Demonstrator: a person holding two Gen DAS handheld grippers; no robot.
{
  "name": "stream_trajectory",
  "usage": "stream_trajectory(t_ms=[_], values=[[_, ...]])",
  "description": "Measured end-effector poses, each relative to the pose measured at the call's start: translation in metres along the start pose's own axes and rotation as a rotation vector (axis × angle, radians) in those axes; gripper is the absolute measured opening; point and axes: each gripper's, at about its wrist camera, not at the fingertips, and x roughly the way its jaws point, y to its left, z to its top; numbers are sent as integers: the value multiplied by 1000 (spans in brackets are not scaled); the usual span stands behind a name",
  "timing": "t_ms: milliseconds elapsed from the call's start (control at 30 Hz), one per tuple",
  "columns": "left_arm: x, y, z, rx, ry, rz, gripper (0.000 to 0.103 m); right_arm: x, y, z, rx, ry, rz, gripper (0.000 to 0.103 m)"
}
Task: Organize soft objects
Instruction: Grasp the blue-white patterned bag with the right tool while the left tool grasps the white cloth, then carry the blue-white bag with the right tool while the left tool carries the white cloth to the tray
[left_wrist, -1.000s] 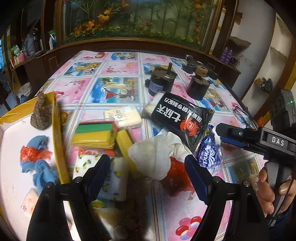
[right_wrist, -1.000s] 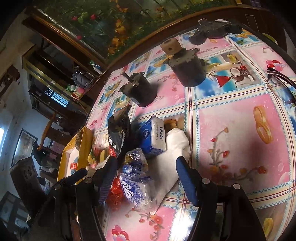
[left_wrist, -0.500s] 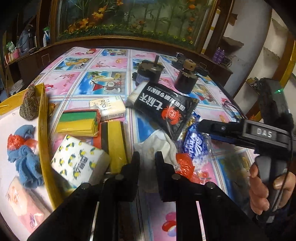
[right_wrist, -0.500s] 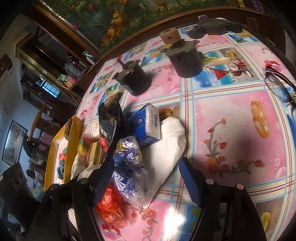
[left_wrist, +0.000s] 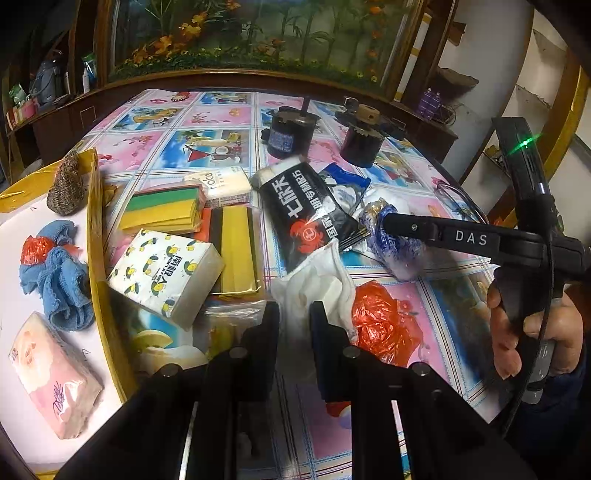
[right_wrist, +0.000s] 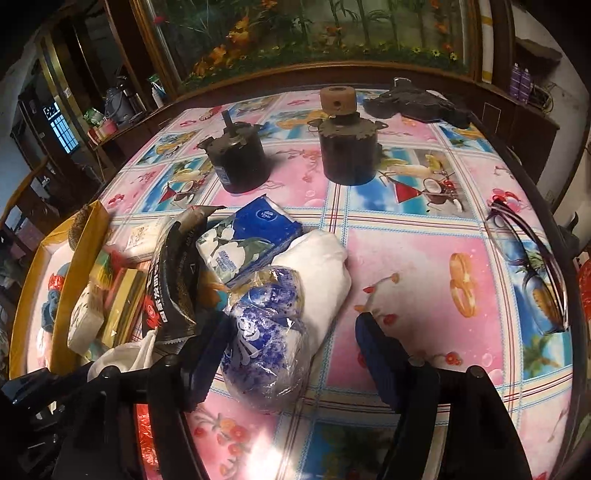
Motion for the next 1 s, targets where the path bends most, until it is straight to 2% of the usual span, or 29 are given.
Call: stream_trajectory(t_ms=[133,233,300,333,367,400,500,533,567,667,867,1000], values=[[2,-5,-3,28,-4,21,17,-11,10,-2,-69,-42,-53,75],[4,-10,-4,49,-5,42,28,-18,24,-7,-137,-71,-48,75],[7,-11,-5,53,6,44,38,-13,30,-9,-168,-52,-51,75],[9,-11,-5,55,10,46,39,-9,30,-10,-168,-40,-53,66],[11,-12,-6,56,15,46,41,-5,29,-11,-163,-17,-50,50],[12,-12,-6,55,19,45,41,-2,28,-11,-159,2,-33,50],[19,-13,-7,52,37,41,40,-5,29,-12,-163,-20,-27,48],[22,-13,-8,48,40,39,37,-7,28,-12,-158,-28,-25,48],[22,-14,-8,49,34,41,25,-9,27,-11,-150,-36,-24,48],[17,-15,-8,55,13,41,20,-17,21,-8,-107,-75,-2,48],[0,-14,-4,45,-60,55,19,-41,27,-7,-108,-189,69,48],[-9,-12,-1,43,-98,76,19,-45,37,-9,-130,-207,122,48]])
